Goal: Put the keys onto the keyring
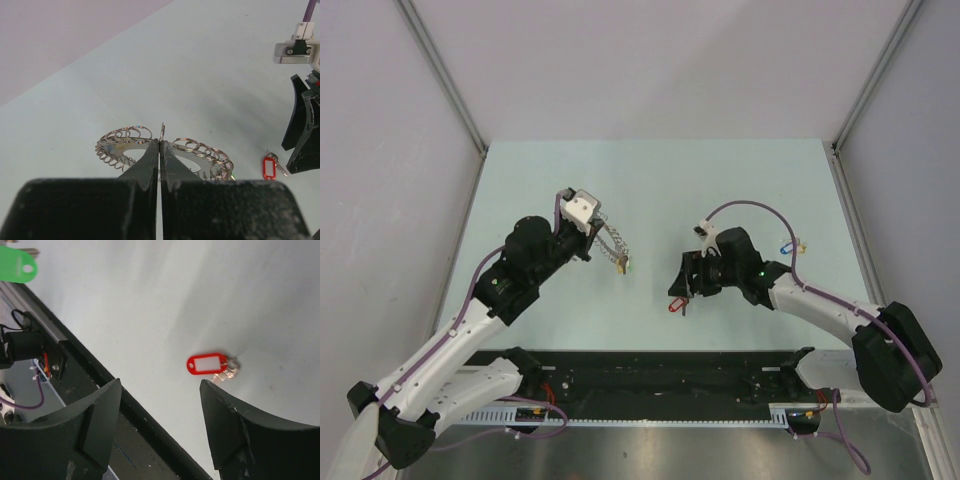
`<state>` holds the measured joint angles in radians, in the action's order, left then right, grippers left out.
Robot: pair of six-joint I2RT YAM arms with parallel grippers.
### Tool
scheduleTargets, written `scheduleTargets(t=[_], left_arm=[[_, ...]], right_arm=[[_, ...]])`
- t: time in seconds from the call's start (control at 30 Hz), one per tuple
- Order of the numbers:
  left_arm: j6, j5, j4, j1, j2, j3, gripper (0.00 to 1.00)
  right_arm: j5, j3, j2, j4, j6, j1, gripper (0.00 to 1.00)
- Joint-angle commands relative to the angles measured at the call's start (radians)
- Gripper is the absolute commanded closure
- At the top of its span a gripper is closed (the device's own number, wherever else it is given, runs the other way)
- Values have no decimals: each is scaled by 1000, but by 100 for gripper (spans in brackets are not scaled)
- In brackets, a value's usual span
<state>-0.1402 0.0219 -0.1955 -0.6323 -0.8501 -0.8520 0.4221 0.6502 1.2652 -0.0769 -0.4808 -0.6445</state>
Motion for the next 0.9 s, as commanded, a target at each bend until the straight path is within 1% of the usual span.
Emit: scheduleTargets(t=[0.0,0.17,0.33,0.67,0.8,0.83,0.87], left_arm=[[-19,-8,84,5,3,-12,100],[-19,-5,84,5,3,-10,100],[-19,-7,84,5,3,-12,100],[-19,-5,85,5,8,-12,100],[-21,-7,85,5,11,-12,99],[-19,-5,84,5,13,-12,100],[-21,-5,85,5,14,-13,100]], right_arm=[[-82,-27,-24,-127,-8,11,30],[-114,-81,-26,-49,-91,-18,27],[-137,-106,8,35,-168,-64,26],[-204,-106,114,130,-255,-127,25],[-201,-106,164,192,-278,-153,25],[-198,-106,189,234,-282,-159,25],[-195,-104,206,256,-286,-167,23]])
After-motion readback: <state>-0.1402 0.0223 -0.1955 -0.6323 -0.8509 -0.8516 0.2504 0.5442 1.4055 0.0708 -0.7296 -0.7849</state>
